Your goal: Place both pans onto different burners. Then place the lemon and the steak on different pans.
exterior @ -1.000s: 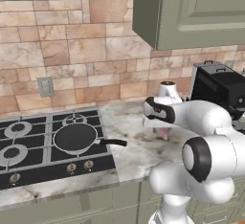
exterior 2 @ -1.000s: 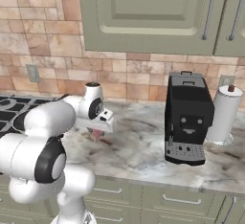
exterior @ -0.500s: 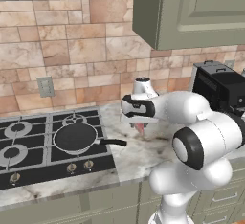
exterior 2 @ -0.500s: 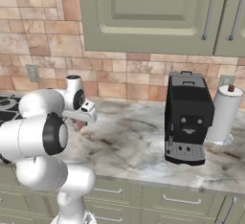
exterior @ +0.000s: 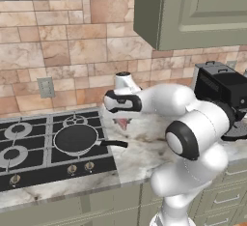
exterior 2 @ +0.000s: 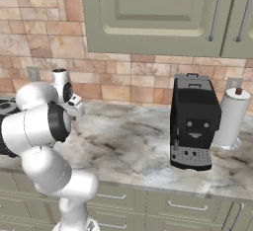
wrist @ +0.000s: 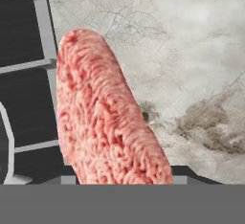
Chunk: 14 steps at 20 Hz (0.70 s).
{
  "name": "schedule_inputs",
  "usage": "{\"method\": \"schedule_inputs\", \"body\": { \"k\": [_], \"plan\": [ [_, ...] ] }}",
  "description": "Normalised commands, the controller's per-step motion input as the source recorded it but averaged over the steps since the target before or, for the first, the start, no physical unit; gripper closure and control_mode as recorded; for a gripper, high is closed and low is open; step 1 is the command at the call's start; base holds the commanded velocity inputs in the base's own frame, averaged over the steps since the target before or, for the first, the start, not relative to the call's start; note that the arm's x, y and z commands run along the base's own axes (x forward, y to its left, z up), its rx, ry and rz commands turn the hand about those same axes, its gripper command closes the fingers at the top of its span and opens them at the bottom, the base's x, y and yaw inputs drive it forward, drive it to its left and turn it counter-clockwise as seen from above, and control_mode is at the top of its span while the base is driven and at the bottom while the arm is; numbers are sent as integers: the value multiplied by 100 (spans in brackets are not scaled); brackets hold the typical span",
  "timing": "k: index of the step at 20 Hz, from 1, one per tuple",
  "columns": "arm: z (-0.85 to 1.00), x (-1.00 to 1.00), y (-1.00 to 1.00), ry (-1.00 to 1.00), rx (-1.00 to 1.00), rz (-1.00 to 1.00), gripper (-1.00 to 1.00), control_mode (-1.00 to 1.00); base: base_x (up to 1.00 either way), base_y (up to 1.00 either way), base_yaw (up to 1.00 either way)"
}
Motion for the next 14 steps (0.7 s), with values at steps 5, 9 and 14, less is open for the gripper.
{"method": "schedule_inputs", "body": {
  "k": [5,9,14],
  "plan": [
    [10,4,73,0,0,0,100,-100,0,0,0],
    [0,13,83,0,0,0,100,-100,0,0,0],
    [0,23,77,0,0,0,100,-100,0,0,0]
  ]
}}
